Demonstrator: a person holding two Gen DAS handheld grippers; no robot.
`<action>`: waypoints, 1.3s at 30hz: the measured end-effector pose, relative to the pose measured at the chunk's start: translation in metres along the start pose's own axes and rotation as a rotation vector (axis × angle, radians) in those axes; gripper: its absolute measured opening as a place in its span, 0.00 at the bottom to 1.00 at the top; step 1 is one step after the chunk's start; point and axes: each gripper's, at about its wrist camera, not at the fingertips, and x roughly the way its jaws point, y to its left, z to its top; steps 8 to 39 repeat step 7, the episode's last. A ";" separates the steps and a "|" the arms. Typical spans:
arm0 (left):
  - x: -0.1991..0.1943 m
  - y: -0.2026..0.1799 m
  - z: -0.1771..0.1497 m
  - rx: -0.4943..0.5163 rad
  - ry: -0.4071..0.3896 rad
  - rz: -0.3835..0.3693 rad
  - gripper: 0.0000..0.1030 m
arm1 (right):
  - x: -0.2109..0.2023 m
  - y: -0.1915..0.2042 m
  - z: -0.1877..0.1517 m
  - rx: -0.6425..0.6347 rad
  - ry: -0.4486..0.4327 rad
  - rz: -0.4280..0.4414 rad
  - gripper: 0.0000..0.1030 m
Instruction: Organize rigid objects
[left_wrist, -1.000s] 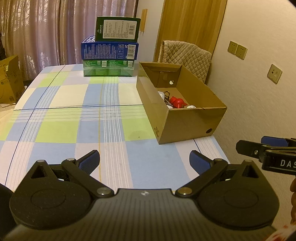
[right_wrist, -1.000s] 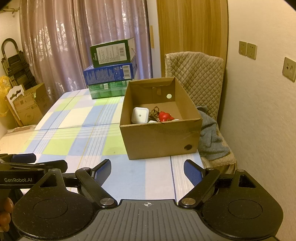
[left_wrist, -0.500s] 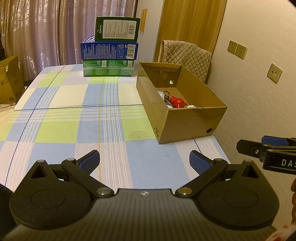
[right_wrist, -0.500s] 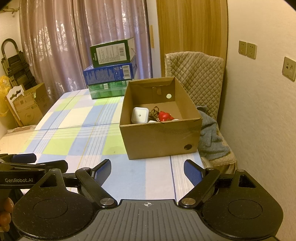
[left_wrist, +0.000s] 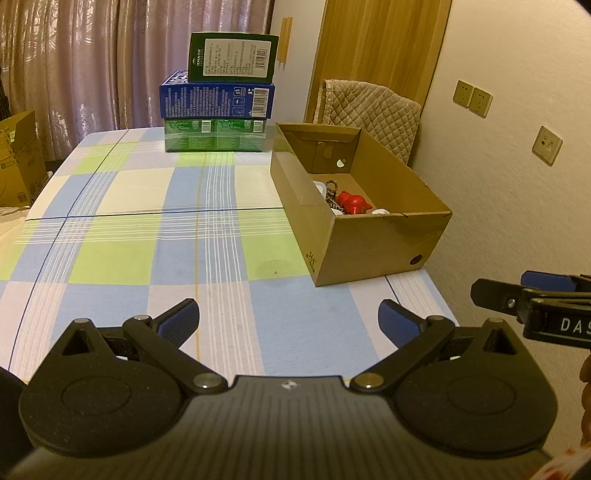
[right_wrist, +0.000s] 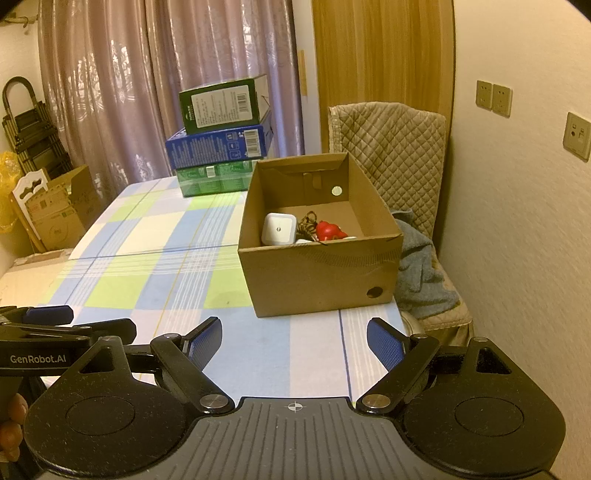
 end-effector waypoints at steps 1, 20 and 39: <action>0.001 0.000 0.000 0.000 0.001 0.000 0.99 | 0.000 0.000 0.000 0.000 0.000 -0.001 0.80; 0.000 0.002 0.000 -0.012 -0.005 -0.005 0.99 | -0.001 -0.001 -0.001 0.000 0.002 -0.003 0.80; 0.000 0.002 0.000 -0.012 -0.005 -0.005 0.99 | -0.001 -0.001 -0.001 0.000 0.002 -0.003 0.80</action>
